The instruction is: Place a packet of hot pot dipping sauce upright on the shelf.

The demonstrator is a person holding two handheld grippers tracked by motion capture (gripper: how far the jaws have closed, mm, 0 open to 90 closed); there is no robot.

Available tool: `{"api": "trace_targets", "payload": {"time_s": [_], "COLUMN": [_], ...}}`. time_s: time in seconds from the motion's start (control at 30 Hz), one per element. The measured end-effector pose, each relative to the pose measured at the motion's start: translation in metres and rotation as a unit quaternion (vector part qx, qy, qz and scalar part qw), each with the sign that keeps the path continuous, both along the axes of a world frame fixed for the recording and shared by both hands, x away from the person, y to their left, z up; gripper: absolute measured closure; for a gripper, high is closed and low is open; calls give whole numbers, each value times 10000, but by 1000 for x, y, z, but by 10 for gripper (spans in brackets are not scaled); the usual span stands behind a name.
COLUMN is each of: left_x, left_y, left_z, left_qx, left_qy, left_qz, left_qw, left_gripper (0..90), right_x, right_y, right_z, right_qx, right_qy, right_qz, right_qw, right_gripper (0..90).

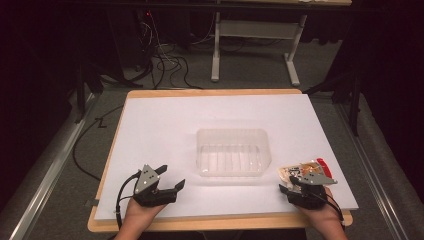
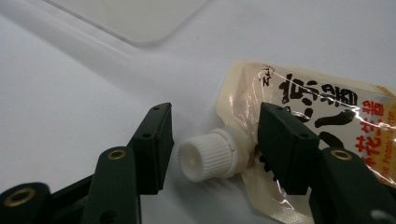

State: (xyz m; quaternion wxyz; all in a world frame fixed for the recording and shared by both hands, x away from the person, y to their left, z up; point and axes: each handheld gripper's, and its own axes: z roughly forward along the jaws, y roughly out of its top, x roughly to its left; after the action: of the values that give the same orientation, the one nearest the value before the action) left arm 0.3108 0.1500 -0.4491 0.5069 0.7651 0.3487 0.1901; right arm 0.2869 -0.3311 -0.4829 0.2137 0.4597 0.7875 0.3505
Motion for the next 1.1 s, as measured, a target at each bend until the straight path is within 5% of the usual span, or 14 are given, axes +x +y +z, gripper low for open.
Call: {"api": "trace_targets", "payload": {"time_s": [0.43, 0.67, 0.83, 1.1], "left_x": [0, 0, 0, 0], "left_y": [0, -1, -1, 0], "left_z": [0, -1, -1, 0], "left_qx": [-4, 19, 2, 3], "left_qy": [4, 29, 21, 13], "left_qz": [-29, -58, -60, -61], "left_qw": [10000, 10000, 10000, 10000], "left_gripper": [212, 215, 218, 219], "right_x": [1, -3, -2, 3], "right_y": [1, -9, -16, -4], "right_z": [3, 13, 13, 5], "right_qx": [-41, 29, 139, -416], "right_qy": [40, -365, -314, -88], "right_qz": [-195, -447, -564, -216], "right_qw": [9998, 9983, 9978, 9989], "right_gripper": [546, 594, 592, 718]}}
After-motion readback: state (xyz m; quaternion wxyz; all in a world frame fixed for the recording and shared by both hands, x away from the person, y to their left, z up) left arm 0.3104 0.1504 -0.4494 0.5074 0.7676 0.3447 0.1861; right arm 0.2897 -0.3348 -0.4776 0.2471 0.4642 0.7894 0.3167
